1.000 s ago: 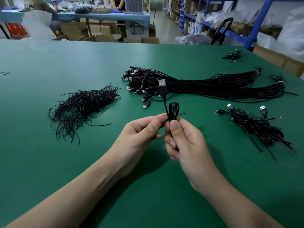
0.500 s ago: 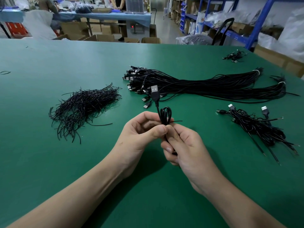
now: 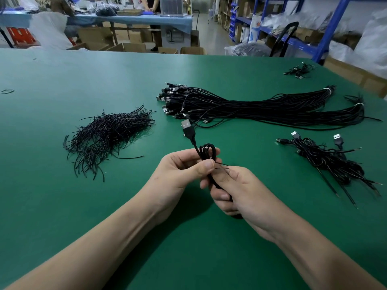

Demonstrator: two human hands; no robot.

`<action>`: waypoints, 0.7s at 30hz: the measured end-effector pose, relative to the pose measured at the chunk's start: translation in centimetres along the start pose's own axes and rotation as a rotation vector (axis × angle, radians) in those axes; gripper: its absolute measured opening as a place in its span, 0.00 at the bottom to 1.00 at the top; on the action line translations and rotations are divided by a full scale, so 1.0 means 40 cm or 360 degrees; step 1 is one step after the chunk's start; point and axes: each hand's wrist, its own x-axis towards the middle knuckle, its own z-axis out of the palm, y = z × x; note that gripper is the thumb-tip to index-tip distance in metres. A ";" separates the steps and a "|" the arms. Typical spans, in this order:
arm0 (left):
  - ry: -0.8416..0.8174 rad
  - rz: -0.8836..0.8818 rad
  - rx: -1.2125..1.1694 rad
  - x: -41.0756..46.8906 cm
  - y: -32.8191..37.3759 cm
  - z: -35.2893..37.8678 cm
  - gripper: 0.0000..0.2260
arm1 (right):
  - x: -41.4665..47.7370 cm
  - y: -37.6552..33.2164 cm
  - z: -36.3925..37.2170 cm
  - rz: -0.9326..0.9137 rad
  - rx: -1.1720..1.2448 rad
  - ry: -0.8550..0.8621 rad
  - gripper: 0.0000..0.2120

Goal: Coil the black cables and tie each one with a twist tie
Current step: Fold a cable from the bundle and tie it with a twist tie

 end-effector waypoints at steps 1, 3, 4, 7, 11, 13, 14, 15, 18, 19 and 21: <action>0.0013 -0.0006 -0.0016 -0.001 0.003 0.000 0.13 | 0.002 -0.001 0.001 0.0002 0.0011 -0.0032 0.17; 0.0062 -0.0029 -0.0043 -0.001 0.005 -0.001 0.12 | 0.003 0.000 -0.001 0.0017 0.0043 -0.0108 0.17; 0.0099 -0.0042 -0.0054 0.000 0.005 -0.003 0.12 | 0.003 0.001 -0.004 0.0028 0.0066 -0.0141 0.17; 0.0183 -0.0041 -0.0039 0.002 0.002 -0.002 0.08 | 0.004 0.004 -0.007 0.0039 0.0101 -0.0126 0.20; 0.0211 0.0019 0.0027 0.001 0.001 0.003 0.07 | 0.008 0.012 0.004 0.0004 0.0050 0.0032 0.14; 0.0235 0.0056 0.0074 0.000 0.002 0.005 0.09 | 0.009 0.014 0.006 -0.0092 -0.0182 0.0095 0.13; 0.0253 0.0071 0.0094 0.000 0.002 0.005 0.09 | 0.009 0.014 0.006 -0.0156 -0.0373 0.0156 0.12; 0.0274 0.0087 0.0108 0.001 0.002 0.005 0.10 | 0.008 0.014 0.004 -0.0228 -0.0587 0.0264 0.10; 0.0327 0.0112 0.0144 0.005 0.002 0.003 0.09 | 0.002 0.014 -0.009 -0.0494 -0.1270 0.0705 0.14; 0.0328 0.0106 0.0163 0.005 0.001 0.002 0.09 | -0.001 0.012 -0.014 -0.0594 -0.1409 0.0793 0.15; 0.0312 0.0077 0.0207 0.005 -0.002 0.003 0.10 | -0.005 0.001 -0.019 -0.0774 -0.1585 0.0843 0.14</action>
